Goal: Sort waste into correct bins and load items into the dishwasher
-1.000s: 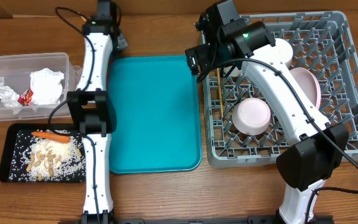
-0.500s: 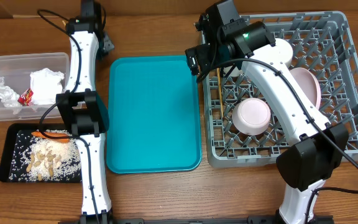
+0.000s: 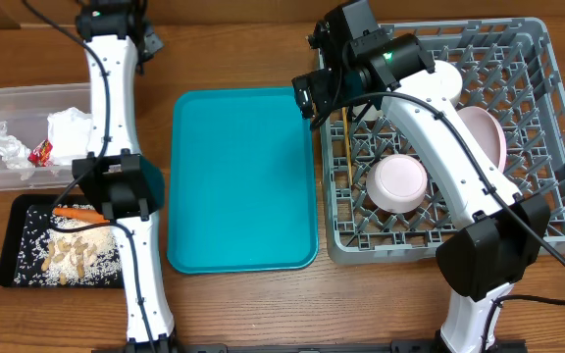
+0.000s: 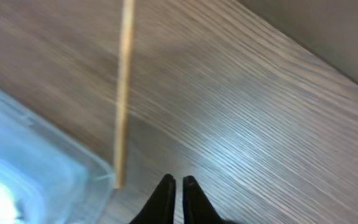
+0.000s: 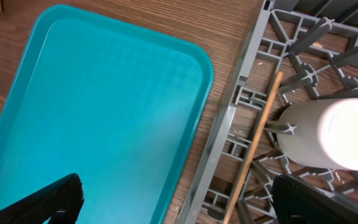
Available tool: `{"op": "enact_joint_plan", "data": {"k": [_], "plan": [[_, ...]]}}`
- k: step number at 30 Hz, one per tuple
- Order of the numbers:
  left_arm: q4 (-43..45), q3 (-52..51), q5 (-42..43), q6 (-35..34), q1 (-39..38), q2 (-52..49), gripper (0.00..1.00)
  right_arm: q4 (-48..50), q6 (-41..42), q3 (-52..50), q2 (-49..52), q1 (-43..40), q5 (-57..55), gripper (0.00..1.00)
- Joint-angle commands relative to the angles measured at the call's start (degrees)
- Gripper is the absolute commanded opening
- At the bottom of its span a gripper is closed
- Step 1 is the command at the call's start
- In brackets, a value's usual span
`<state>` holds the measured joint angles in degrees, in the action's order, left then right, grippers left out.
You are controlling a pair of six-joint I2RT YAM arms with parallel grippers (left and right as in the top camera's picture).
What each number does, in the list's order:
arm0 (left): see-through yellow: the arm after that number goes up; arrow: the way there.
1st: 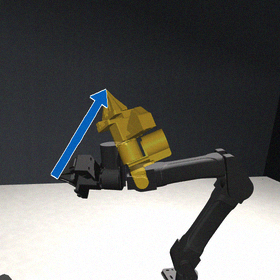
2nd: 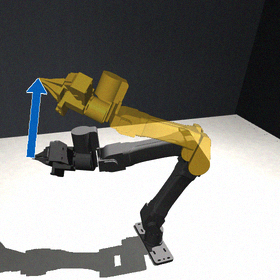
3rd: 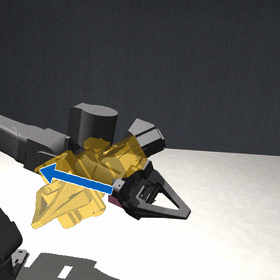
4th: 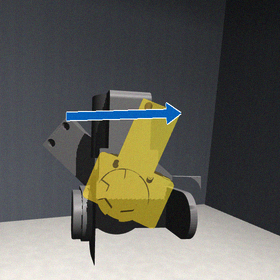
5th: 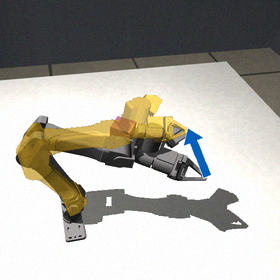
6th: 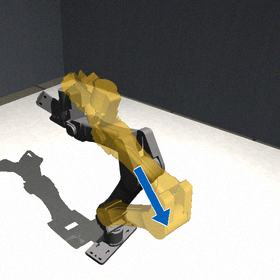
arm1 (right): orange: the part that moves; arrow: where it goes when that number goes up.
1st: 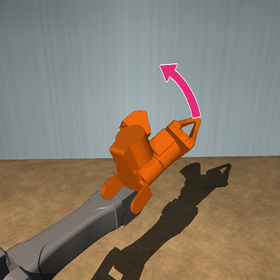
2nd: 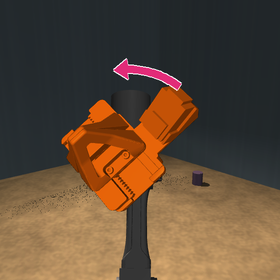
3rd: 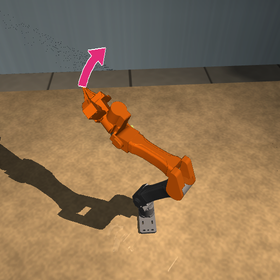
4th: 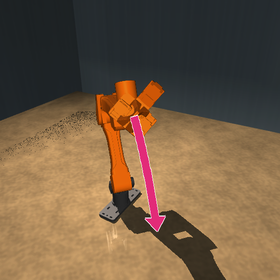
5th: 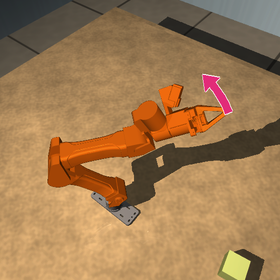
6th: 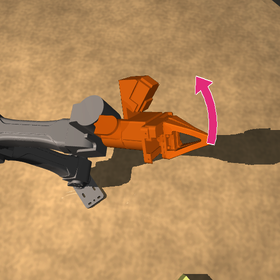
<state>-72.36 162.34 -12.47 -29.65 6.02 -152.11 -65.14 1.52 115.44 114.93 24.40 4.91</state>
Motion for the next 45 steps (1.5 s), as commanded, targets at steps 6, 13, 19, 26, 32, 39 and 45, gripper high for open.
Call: {"op": "enact_joint_plan", "data": {"k": [6,13,19,26,32,39,45], "plan": [[2.03,-2.03,-2.36,-6.78,5.62,0.50,0.31,0.37,0.17,0.02,-0.26,-0.13,-0.33,1.00],[7.13,-5.70,-2.34,-5.84,7.26,0.50,0.46,0.37,0.17,0.02,-0.26,-0.13,-0.33,1.00],[11.32,-8.59,-2.38,-4.81,7.54,0.50,0.48,0.37,0.17,0.02,-0.26,-0.13,-0.33,1.00],[14.05,-12.57,-3.17,-4.90,8.31,0.50,0.50,0.37,0.17,0.02,-0.26,-0.13,-0.33,1.00],[15.91,-15.04,-0.50,-5.07,9.73,0.50,0.49,0.37,0.17,0.02,-0.26,-0.13,-0.33,1.00],[16.11,-15.72,1.01,-5.05,10.56,0.50,0.49,0.37,0.17,0.02,-0.26,-0.13,-0.33,1.00],[18.71,-15.74,3.10,-5.07,10.01,-0.44,0.48,0.37,0.17,0.02,-0.26,-0.13,-0.33,1.00]]}}
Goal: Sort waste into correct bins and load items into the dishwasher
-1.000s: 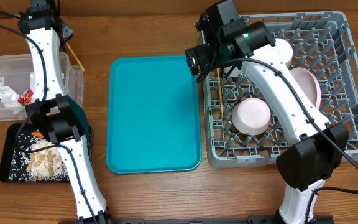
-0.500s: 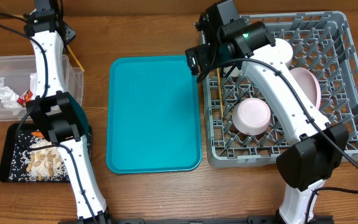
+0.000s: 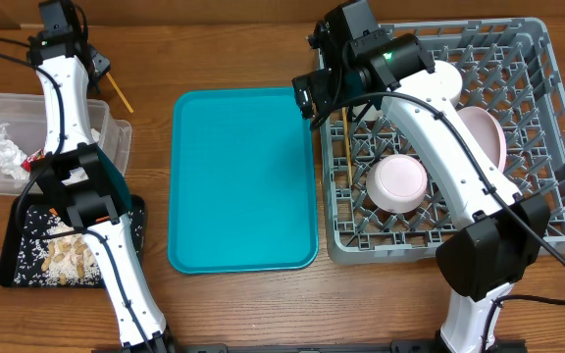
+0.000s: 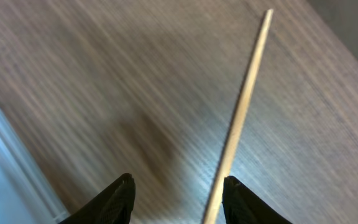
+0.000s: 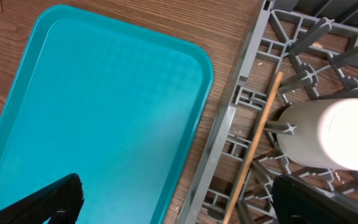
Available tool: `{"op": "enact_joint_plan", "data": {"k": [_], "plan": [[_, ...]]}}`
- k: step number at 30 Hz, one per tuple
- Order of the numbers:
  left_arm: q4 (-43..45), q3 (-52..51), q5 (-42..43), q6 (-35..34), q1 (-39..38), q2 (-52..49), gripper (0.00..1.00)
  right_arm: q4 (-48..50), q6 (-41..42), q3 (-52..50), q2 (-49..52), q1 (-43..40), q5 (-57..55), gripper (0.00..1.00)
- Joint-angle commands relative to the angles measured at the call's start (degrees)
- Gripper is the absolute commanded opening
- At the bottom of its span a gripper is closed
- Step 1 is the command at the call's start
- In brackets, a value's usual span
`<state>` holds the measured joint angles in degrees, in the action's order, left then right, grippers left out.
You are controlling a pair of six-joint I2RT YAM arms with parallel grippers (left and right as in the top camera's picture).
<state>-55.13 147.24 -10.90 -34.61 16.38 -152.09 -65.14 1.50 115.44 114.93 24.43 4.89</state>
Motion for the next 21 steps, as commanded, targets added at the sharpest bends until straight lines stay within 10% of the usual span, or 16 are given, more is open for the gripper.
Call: {"op": "enact_joint_plan", "data": {"k": [1,21], "plan": [[2.01,-0.63,1.79,-0.11,-0.44,-0.79,0.48,0.37,0.20,0.02,-0.26,-0.17,-0.31,1.00],[6.43,-0.63,1.97,-0.31,-1.53,-7.67,0.45,0.37,0.20,0.02,-0.26,-0.15,-0.31,1.00]]}}
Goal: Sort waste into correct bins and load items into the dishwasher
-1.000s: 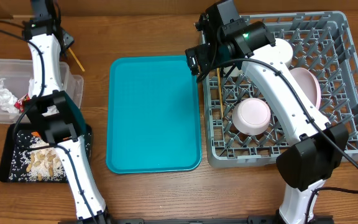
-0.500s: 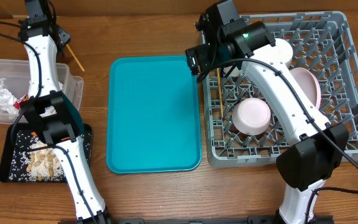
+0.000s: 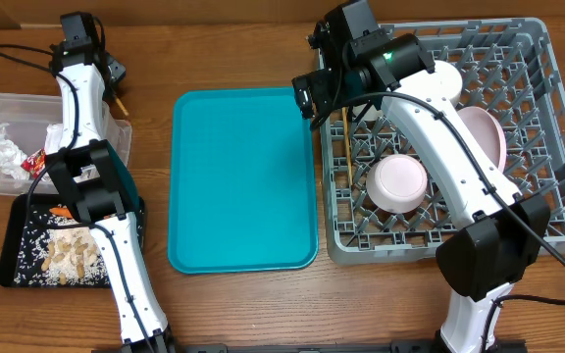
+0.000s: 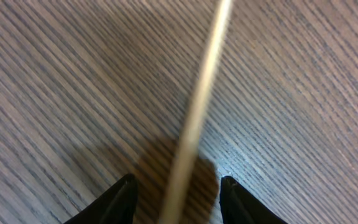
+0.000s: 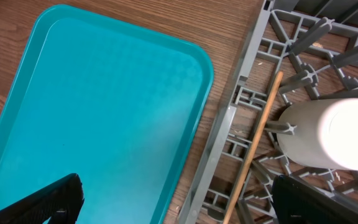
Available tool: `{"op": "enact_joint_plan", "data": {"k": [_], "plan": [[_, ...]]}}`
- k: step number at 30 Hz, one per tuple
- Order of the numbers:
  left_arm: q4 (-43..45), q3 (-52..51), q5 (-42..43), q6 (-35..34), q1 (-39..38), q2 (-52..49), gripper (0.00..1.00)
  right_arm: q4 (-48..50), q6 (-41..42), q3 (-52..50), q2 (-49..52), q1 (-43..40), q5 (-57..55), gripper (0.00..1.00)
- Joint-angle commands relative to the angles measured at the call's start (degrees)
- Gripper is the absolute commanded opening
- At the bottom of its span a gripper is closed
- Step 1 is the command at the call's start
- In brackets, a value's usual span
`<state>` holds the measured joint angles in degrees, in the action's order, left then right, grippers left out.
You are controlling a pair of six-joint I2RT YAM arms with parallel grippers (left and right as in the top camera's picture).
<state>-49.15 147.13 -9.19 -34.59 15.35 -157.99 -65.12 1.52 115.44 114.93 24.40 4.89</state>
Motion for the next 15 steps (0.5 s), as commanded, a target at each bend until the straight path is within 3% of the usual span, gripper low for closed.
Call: {"op": "enact_joint_plan", "data": {"k": [1,15], "plan": [[0.50,-0.52,0.24,-0.33,-0.52,-1.77,0.42,0.35,0.17,0.02,-0.26,-0.13,-0.31,1.00],[-0.28,-0.52,0.28,-0.28,-0.52,-1.77,0.22,0.35,0.17,0.02,-0.26,-0.15,-0.31,1.00]]}}
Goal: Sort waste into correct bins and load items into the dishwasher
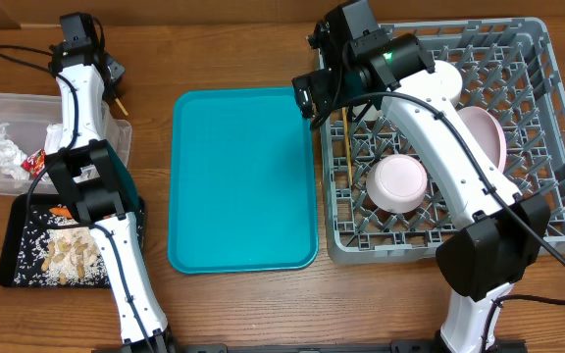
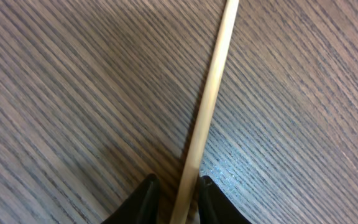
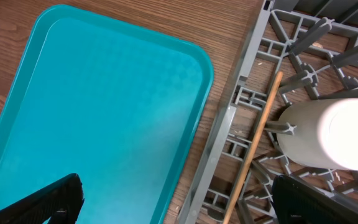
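A wooden chopstick lies on the bare table at the back left, just beside the clear bin. My left gripper is down on it, the two black fingers drawn in against its sides. Seen from overhead, this gripper covers most of the stick. A second chopstick rests in the left side of the grey dishwasher rack. My right gripper hangs open and empty over the teal tray's right edge and the rack's rim.
The rack holds a white cup, a pink bowl and a pink plate. Crumpled wrappers lie in the clear bin. A black tray with rice and food scraps sits at the front left. The teal tray has nothing on it.
My left gripper's fingers, spread wide on either side of the chopstick before, have come together on it. The right arm has not moved.
My left gripper was shut above the table near the clear bin's corner, the chopstick lying beside it. Then it was open with the stick off to one side, then open astride the stick, and now it is shut on it. The right gripper stayed open over the rack's edge.
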Available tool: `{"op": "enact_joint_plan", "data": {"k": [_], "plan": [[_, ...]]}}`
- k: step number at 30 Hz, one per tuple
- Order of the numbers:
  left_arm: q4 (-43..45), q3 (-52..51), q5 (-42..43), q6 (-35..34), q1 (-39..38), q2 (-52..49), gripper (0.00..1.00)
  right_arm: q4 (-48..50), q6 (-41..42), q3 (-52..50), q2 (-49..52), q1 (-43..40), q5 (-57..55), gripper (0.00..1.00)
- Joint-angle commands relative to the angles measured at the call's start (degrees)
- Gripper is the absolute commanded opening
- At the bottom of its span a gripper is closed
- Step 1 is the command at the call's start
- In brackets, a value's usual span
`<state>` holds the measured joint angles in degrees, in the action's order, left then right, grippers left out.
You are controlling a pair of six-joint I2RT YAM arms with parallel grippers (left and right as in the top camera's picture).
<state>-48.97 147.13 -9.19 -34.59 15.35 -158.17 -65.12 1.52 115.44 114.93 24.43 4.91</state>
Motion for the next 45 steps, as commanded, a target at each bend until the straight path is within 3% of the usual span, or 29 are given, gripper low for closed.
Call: {"op": "enact_joint_plan", "data": {"k": [1,9,21,29,35,45], "plan": [[-0.46,-0.52,0.28,-0.28,-0.52,-1.60,0.20,0.35,0.17,0.02,-0.26,-0.17,-0.33,1.00],[-0.20,0.31,0.26,-0.24,-0.48,-1.46,0.04,0.35,0.17,0.02,-0.26,-0.15,-0.33,1.00],[-2.51,13.97,4.59,1.40,-0.57,-1.44,0.04,0.35,0.17,0.02,-0.26,-0.15,-0.33,1.00],[-15.82,33.03,12.31,1.42,-2.43,-1.44,0.04,0.33,0.17,0.02,-0.26,-0.17,-0.33,1.00],[-19.50,32.96,16.63,1.64,-5.49,2.08,0.04,0.35,0.17,0.02,-0.26,-0.15,-0.33,1.00],[-21.66,32.96,16.72,4.79,-11.85,4.44,0.04,0.35,0.20,0.02,-0.26,-0.17,-0.31,1.00]]}}
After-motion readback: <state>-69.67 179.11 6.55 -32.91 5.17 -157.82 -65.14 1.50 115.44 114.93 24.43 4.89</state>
